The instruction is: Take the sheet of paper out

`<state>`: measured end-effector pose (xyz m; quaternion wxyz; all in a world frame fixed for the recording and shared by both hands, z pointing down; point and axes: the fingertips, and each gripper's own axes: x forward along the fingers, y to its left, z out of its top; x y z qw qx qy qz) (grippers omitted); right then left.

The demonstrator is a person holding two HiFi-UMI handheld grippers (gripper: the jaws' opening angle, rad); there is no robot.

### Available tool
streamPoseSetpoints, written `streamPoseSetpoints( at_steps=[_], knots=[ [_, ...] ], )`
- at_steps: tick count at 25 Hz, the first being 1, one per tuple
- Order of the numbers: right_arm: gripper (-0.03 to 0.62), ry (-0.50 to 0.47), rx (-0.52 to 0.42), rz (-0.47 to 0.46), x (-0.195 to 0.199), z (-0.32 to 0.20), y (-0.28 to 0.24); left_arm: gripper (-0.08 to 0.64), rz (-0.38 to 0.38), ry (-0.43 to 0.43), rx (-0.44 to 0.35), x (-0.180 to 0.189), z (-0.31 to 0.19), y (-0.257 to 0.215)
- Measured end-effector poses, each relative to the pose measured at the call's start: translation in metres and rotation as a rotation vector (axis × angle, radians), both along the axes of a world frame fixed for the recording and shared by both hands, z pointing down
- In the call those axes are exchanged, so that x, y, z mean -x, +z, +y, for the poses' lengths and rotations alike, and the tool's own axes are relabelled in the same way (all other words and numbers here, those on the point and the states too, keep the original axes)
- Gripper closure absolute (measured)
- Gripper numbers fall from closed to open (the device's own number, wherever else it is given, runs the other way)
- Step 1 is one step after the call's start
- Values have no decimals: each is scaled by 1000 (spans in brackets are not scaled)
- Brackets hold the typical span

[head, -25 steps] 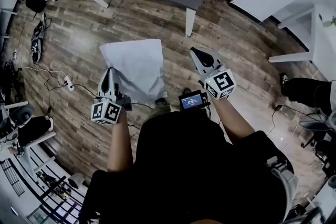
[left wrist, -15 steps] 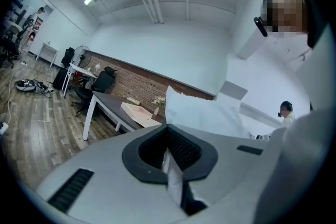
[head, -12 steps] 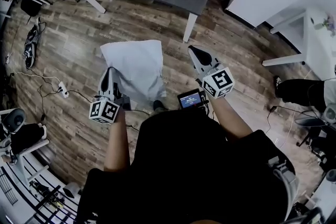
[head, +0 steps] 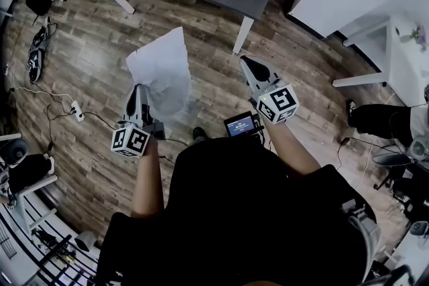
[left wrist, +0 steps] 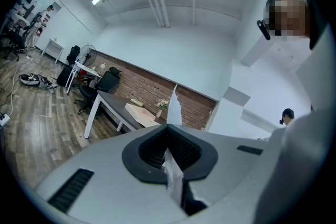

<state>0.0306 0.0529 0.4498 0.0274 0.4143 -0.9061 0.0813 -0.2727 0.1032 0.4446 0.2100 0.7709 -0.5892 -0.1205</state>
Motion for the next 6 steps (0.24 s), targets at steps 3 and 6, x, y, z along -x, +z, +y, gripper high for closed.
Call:
streamPoseSetpoints(
  at_steps=[3, 6],
  knots=[
    [588, -1, -1, -3, -3, 0, 2, 566, 10, 2, 1, -5, 0, 2],
    [588, -6, 1, -6, -7, -1, 3, 566, 21, 1, 1, -12, 0, 3]
  ],
)
